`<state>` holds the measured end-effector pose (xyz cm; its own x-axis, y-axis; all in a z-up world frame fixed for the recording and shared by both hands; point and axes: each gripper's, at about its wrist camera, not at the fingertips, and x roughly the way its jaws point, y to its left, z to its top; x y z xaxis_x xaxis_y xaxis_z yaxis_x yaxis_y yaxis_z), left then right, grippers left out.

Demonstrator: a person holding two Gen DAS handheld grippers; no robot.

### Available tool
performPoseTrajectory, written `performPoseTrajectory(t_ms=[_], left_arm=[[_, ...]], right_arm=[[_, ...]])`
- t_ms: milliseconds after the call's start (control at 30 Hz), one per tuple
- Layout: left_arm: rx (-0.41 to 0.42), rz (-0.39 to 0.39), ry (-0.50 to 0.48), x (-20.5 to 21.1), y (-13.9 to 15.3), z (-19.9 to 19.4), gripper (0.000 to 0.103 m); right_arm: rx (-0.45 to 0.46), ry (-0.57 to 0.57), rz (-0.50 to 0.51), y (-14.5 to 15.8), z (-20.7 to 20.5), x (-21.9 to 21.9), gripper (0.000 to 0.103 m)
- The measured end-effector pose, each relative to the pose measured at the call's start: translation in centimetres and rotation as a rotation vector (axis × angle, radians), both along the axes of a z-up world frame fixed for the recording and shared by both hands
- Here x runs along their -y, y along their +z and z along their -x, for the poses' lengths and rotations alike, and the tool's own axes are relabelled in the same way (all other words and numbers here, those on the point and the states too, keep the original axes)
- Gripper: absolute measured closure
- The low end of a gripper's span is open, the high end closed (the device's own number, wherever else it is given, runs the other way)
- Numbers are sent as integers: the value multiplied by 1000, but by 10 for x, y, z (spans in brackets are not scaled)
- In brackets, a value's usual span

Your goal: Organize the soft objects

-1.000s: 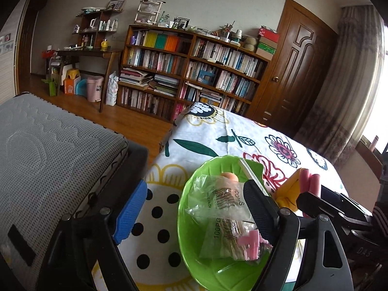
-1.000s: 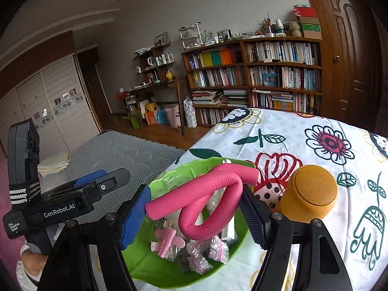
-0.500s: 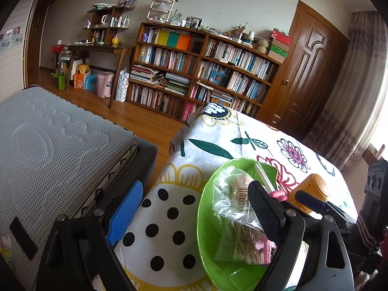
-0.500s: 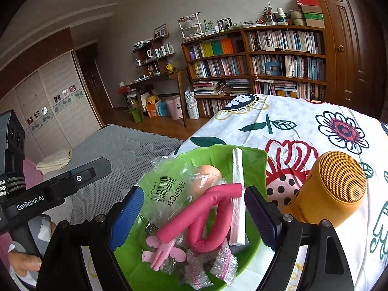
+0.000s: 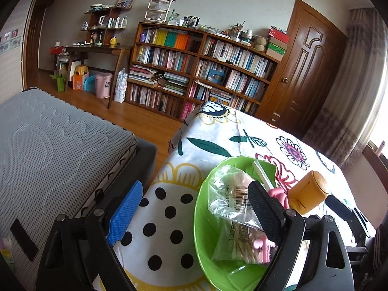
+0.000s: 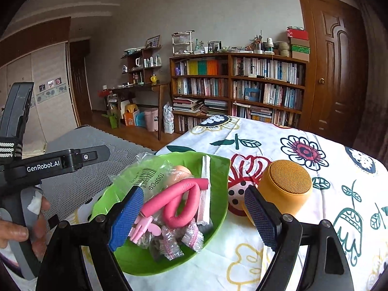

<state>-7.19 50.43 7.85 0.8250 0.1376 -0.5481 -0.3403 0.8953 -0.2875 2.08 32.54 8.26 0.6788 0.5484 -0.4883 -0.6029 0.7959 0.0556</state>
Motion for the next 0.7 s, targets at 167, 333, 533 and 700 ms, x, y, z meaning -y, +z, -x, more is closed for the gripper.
performPoseTrajectory(t_ms=[167, 333, 533, 700], left_arm=[[0, -2, -3, 3, -1, -2, 14], [-7, -2, -4, 4, -2, -3, 14], [-16, -7, -12, 5, -3, -4, 14], [-23, -17, -18, 10, -1, -7, 14]], right_arm=[[-2, 14, 33, -6, 1, -7, 15], [-17, -13, 96, -18, -8, -19, 15], [-56, -16, 106, -27, -18, -24, 15], [-71, -1, 107, -28, -19, -28, 15]])
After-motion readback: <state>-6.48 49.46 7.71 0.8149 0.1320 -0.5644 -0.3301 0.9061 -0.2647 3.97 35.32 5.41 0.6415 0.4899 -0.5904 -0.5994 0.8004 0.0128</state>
